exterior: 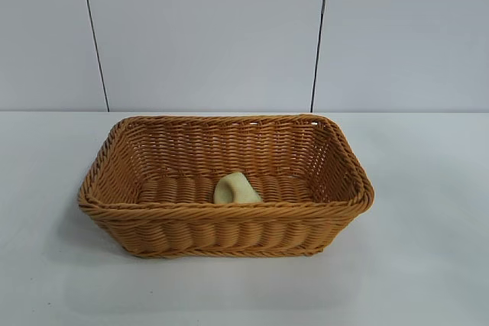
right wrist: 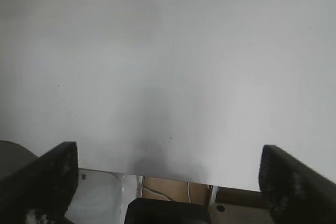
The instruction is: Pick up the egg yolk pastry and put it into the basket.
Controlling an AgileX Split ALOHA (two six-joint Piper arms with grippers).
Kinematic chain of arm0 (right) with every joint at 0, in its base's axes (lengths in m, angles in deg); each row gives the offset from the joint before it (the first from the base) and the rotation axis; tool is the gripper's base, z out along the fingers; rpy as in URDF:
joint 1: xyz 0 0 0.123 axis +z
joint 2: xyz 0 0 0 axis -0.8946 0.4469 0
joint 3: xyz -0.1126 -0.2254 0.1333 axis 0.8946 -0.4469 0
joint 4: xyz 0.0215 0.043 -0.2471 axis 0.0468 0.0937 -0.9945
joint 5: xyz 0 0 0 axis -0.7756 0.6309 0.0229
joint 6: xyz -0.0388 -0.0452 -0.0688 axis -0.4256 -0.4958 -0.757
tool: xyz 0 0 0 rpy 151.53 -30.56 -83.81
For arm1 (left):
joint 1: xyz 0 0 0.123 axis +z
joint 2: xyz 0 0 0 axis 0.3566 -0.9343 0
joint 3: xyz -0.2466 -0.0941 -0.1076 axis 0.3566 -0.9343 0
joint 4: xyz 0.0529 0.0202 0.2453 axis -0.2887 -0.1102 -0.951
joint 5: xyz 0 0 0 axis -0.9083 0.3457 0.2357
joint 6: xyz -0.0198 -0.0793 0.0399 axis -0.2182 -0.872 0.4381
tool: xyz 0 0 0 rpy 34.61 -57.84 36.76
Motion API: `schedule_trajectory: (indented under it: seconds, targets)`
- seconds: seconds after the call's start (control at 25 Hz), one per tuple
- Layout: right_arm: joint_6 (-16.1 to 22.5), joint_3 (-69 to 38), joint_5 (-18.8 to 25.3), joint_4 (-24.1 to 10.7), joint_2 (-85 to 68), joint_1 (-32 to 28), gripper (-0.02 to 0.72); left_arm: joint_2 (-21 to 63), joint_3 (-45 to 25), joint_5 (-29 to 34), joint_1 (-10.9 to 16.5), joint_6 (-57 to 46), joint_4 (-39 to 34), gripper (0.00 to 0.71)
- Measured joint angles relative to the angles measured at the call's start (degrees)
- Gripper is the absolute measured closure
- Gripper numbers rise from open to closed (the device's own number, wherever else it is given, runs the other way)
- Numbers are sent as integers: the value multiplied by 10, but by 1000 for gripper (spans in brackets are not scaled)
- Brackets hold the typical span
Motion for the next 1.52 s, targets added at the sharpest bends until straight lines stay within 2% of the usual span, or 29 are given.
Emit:
schedule_trajectory:
  seconds: [0.12, 0.32, 0.96, 1.52]
  targets:
    - [0, -70, -33, 0, -87, 0, 62, 0, 0, 0, 0, 0, 0, 17]
    - [0, -146, -50, 6, -221, 0, 62, 0, 0, 0, 0, 0, 0, 17]
    - [0, -152, -62, 11, -564, 0, 62, 0, 0, 0, 0, 0, 0, 17]
    - [0, -153, -61, 10, -585, 1, 62, 0, 0, 0, 0, 0, 0, 17]
